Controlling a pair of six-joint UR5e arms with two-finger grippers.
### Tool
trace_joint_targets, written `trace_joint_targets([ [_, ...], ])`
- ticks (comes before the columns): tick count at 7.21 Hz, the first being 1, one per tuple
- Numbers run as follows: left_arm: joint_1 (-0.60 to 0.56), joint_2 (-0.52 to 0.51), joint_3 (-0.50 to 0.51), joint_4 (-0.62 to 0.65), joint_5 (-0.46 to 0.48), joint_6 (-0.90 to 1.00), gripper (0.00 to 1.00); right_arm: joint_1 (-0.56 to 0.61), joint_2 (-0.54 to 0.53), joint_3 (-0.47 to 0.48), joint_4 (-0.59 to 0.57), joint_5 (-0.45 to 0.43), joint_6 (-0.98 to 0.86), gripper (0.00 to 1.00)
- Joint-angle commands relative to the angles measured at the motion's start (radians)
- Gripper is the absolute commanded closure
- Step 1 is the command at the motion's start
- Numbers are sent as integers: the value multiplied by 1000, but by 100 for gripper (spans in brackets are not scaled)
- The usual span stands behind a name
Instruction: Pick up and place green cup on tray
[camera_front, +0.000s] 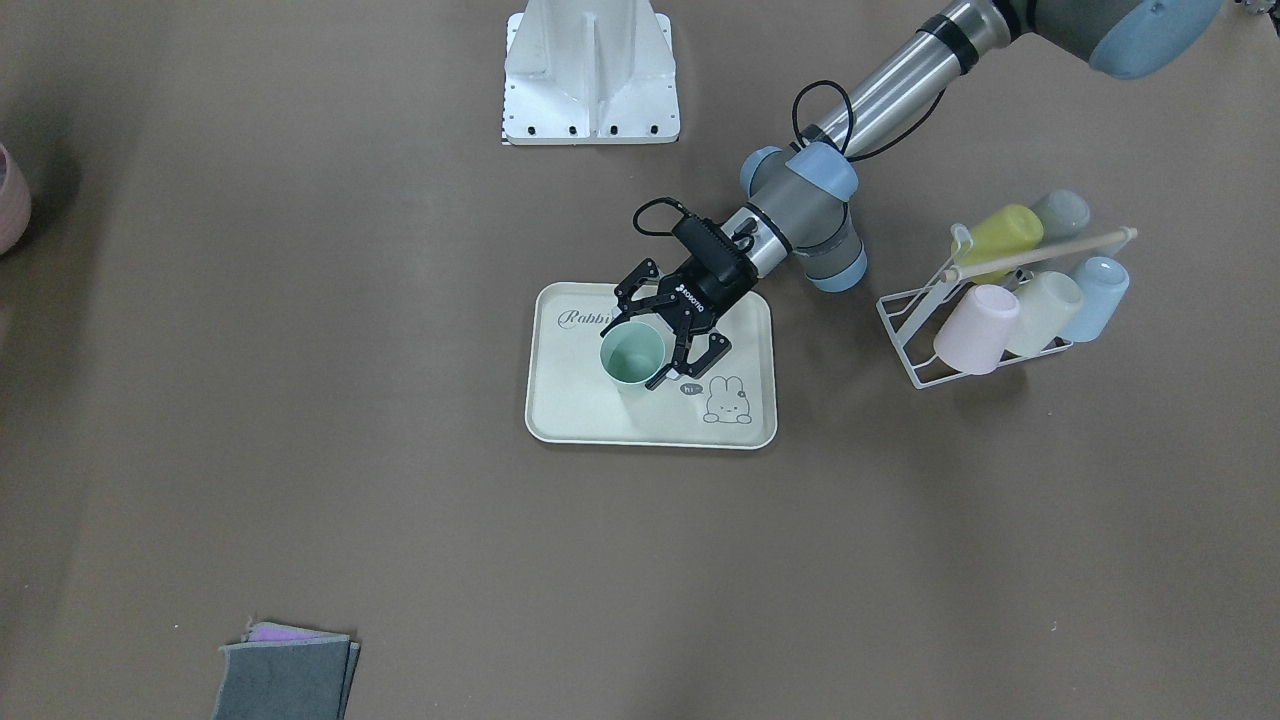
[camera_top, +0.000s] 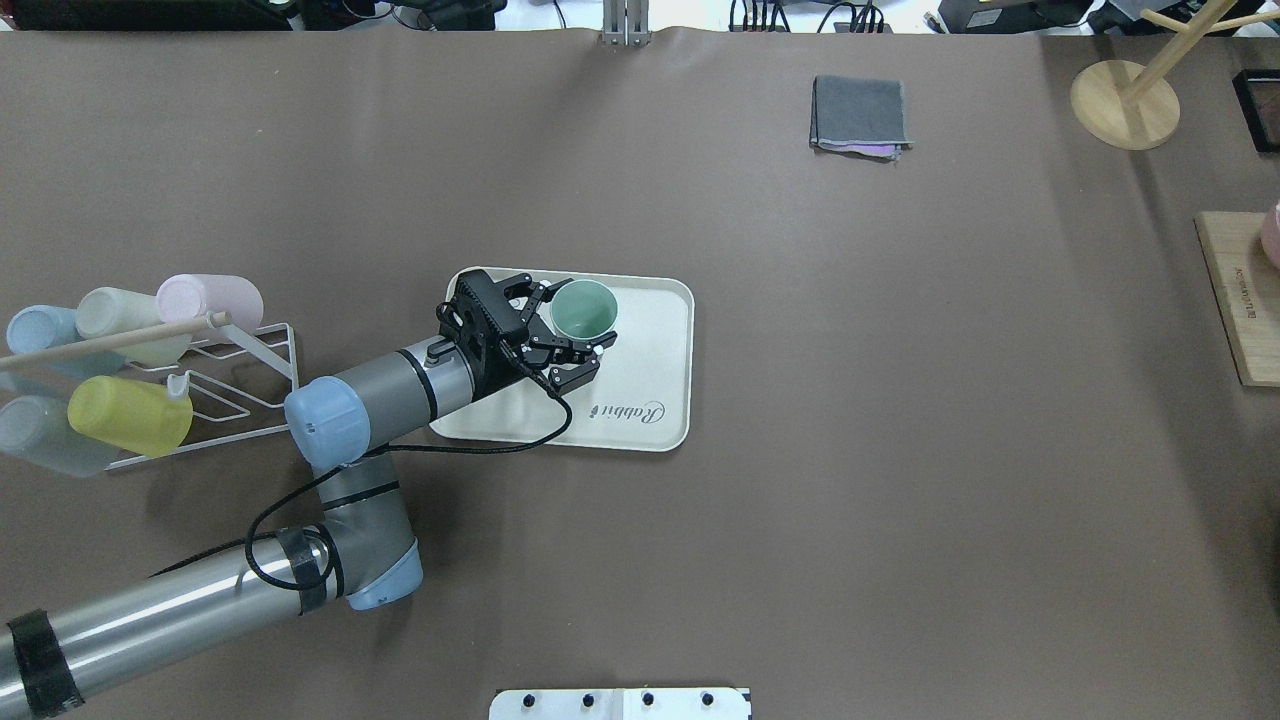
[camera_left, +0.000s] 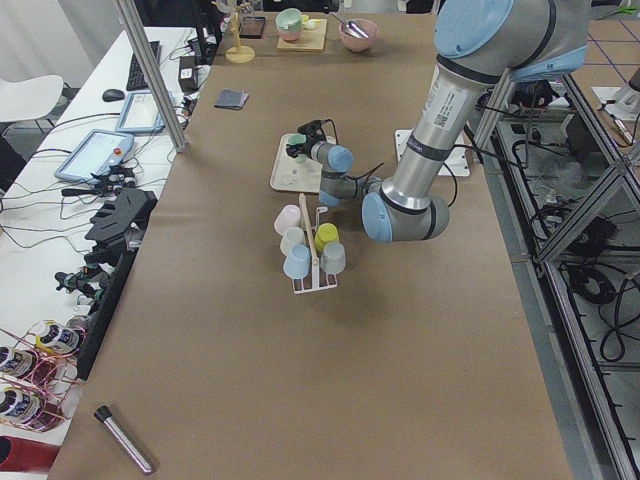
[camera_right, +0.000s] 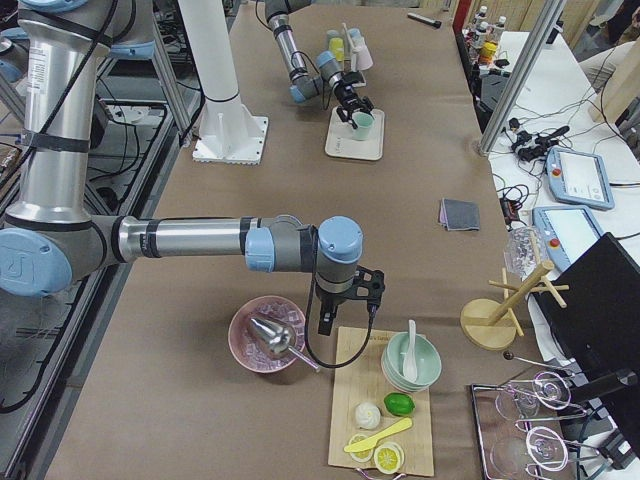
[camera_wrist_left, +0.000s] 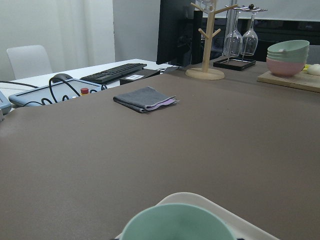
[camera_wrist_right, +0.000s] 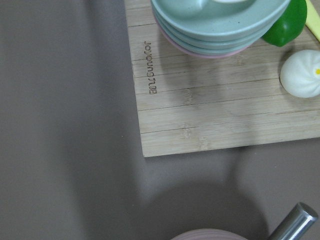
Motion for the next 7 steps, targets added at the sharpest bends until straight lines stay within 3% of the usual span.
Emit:
trace_joint_targets([
  [1, -1, 2, -2, -1, -1, 11, 2, 0, 2, 0, 0, 3, 1, 0],
  [3, -1, 9, -33, 1, -1, 9, 2, 0, 1, -1, 0, 1, -1, 0],
  [6, -22, 5, -206, 40, -1, -9, 2, 0, 2, 0, 0, 3, -2, 0],
  [7, -62, -6, -288, 153, 1, -28, 2, 0, 1, -1, 0, 3, -2, 0],
])
